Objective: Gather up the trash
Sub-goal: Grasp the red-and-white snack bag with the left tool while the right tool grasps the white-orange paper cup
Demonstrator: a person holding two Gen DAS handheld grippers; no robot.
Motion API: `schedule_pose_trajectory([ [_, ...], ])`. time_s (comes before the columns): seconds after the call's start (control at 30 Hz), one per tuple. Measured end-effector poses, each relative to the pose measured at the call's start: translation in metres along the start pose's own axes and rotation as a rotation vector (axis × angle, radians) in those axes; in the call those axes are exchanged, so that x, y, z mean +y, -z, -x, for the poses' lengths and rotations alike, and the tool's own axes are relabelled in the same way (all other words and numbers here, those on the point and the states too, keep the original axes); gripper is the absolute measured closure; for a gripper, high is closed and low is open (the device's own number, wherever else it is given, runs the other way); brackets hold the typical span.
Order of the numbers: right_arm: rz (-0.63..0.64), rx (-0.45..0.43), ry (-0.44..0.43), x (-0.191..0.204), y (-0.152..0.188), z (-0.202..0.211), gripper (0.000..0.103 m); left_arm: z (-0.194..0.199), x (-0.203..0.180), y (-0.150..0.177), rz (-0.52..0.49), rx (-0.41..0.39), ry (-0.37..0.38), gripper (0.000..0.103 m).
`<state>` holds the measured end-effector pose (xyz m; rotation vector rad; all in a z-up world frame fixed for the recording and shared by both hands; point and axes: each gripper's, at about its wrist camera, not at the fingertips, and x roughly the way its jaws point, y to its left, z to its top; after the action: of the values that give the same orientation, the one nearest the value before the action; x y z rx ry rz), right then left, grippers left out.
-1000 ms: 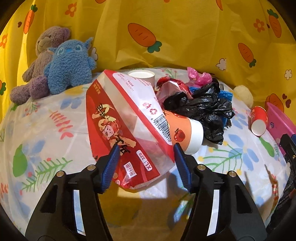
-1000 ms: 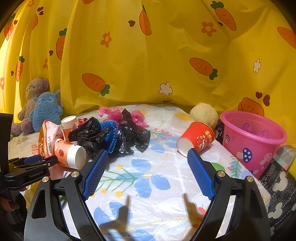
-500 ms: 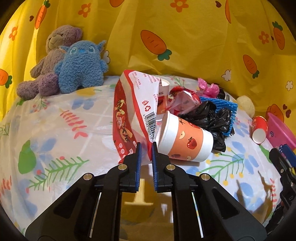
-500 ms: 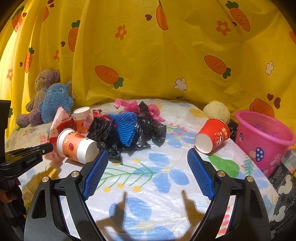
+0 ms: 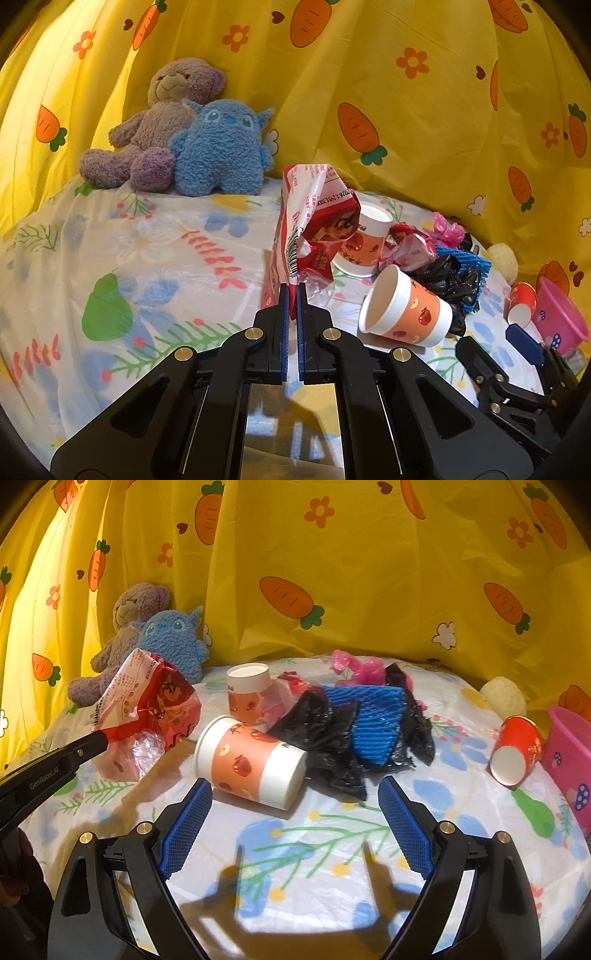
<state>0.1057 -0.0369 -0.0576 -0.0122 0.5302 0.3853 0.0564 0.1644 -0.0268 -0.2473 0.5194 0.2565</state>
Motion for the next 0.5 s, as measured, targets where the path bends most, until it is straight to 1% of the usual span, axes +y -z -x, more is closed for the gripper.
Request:
schedule_pose_trajectory([
  [0.13, -0.042, 0.099, -0.026, 0.012, -0.008, -0.027, 0.013, 0.0, 0.01, 0.0, 0.024, 0.001, -0.002, 0.1],
  [0.2, -0.056, 0.111, -0.028, 0.018, -0.011, -0.034, 0.013, 0.0, 0.014, 0.001, 0.031, 0.004, 0.0, 0.1],
  [0.33, -0.066, 0.111, 0.004, 0.027, -0.02, -0.042, 0.01, -0.002, 0.018, 0.001, 0.041, 0.006, 0.004, 0.1],
  [0.5, -0.117, 0.155, 0.014, 0.029, -0.023, -0.062, 0.01, -0.004, 0.018, 0.002, 0.037, 0.014, 0.015, 0.1],
])
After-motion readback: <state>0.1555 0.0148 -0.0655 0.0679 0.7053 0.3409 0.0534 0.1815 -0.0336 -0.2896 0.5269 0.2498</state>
